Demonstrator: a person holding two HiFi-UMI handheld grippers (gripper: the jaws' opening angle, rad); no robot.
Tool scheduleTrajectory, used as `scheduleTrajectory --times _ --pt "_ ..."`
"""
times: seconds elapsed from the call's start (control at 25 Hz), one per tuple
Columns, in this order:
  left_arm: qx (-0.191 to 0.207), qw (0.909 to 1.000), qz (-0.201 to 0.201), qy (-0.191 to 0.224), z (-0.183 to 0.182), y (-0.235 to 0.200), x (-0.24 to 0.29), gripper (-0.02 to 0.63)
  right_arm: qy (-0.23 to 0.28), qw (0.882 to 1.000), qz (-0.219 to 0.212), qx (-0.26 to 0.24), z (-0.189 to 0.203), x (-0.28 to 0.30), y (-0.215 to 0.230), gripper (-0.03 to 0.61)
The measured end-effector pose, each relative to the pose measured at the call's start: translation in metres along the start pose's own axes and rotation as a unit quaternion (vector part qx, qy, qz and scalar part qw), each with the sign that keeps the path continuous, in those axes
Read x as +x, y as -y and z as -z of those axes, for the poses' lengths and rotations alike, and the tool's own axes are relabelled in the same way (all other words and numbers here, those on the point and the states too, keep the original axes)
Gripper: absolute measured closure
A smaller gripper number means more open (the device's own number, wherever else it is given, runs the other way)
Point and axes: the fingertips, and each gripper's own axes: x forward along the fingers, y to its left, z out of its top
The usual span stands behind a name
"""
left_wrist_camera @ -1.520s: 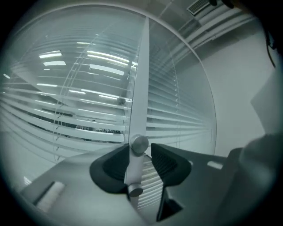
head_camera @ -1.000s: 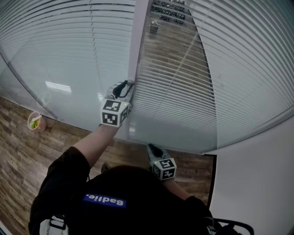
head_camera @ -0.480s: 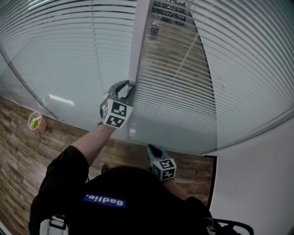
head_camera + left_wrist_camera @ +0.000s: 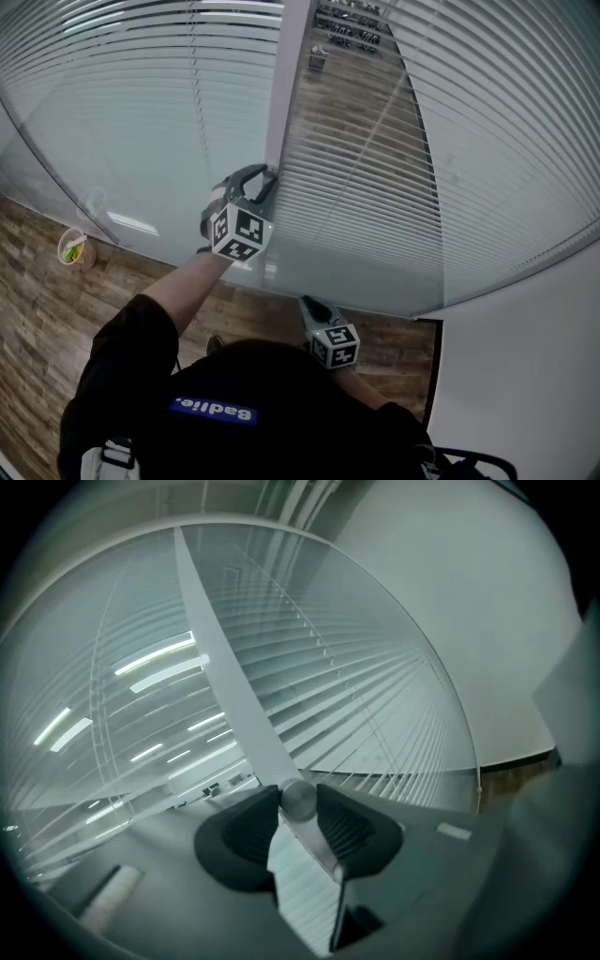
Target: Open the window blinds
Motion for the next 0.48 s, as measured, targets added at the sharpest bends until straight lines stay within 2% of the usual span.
scheduleTrajectory --times 0.48 --pt "0.07 0.9975 0.007 -0.009 -0.0001 0.0019 0.0011 0.488 0.001 1.0 -0.003 0.003 -0.0021 0.0028 -0.0017 0.545"
